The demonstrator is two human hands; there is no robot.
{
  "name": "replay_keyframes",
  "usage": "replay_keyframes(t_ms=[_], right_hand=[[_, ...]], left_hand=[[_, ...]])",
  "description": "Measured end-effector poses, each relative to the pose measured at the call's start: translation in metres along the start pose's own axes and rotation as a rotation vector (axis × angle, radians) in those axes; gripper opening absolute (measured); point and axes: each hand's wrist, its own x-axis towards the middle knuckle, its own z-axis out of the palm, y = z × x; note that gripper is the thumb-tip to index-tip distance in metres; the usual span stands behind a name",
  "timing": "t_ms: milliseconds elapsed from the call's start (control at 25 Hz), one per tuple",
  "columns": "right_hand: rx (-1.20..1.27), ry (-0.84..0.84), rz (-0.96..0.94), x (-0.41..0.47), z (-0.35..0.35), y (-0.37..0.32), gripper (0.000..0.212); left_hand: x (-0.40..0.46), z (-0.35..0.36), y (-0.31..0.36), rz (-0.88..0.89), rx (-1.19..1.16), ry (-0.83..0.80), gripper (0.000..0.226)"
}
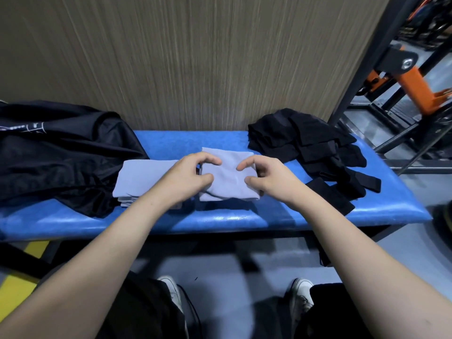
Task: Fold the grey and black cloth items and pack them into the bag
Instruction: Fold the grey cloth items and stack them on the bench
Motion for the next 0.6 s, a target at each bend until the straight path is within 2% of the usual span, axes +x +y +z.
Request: replay_keyframes(t_ms=[160, 400, 600], right_hand=[[0.060, 0.043, -0.079, 0.012, 0.032, -0.031, 0.024], [0.151, -0.087, -0.094, 0.036, 0.085, -0.049, 0.032], [0.097, -0.112, -0.115, 0.058, 0.117, -0.049, 0.034]], left_hand=[[-0.005, -0.034, -0.013, -0.038, -0.019, 0.154, 0.039], [-0.013, -0.075, -0.040, -0.139, 0.012, 0.372, 0.036], [-0.023, -0.091, -0.071, -0.241, 0.025, 0.360, 0.034]])
